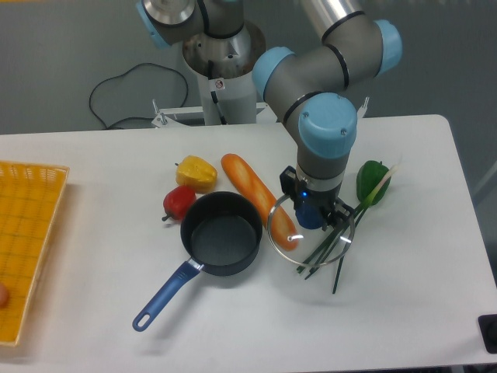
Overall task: Place the lid on the table
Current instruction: 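Close the gripper on the knob and lift the glass lid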
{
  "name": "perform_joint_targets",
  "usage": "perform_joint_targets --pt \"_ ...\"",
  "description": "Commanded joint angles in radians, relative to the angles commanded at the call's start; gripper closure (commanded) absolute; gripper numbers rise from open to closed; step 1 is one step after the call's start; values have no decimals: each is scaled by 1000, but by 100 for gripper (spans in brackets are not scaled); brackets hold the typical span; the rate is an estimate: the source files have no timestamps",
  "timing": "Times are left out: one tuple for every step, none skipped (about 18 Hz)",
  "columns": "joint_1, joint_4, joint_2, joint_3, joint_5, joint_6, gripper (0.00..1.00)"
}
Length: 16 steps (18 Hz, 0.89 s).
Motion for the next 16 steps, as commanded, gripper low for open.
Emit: perform_joint_targets --pt "-5 37 -9 0 -29 -41 34" --pt "-6 71 -20 0 -54 -68 34" --pt "-9 91 -29 0 -61 -80 34" --pt "-9 101 -34 2 -63 -88 34" --pt "-11 105 -38 3 -65 -98 34" --pt "-15 106 -43 11 -74 -105 34" --pt "-15 109 -54 15 -91 -105 34" --pt "-15 126 -63 24 -109 -108 34" --pt "-15 140 -68 29 -124 -118 34" --pt "-15 141 -72 37 -127 -129 34" --pt "-17 140 -77 43 -126 -134 34" --pt "-17 140 -80 43 -124 -137 34" --pt "-20 138 -80 43 -121 -140 34" --pt "-23 138 -83 43 -120 -140 34" --pt "-23 140 -84 43 -121 -143 34" --pt "-23 141 -91 45 -123 -151 34"
